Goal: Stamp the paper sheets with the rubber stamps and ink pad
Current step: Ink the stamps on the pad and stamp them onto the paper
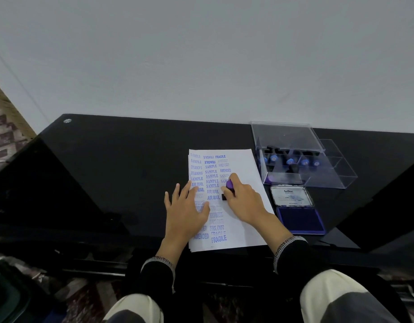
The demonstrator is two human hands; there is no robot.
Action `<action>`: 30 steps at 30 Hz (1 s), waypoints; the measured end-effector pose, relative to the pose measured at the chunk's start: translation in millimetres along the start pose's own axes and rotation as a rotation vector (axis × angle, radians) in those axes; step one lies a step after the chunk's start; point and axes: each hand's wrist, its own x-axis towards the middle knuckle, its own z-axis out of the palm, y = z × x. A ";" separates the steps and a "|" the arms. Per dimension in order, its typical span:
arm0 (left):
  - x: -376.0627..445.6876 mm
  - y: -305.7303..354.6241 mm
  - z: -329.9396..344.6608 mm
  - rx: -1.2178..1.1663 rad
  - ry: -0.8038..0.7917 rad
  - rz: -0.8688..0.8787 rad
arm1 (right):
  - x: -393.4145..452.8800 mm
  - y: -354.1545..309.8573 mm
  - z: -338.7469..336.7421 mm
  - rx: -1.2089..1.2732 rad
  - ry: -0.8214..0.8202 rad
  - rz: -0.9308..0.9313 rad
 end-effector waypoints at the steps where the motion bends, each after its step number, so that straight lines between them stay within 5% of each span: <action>1: 0.3 0.0 0.2 0.000 0.001 -0.002 | 1.5 -0.5 -1.4 -0.007 -0.009 0.000; 30: -0.6 0.1 -0.8 -0.022 0.006 0.004 | -1.0 2.7 4.9 0.063 0.056 -0.034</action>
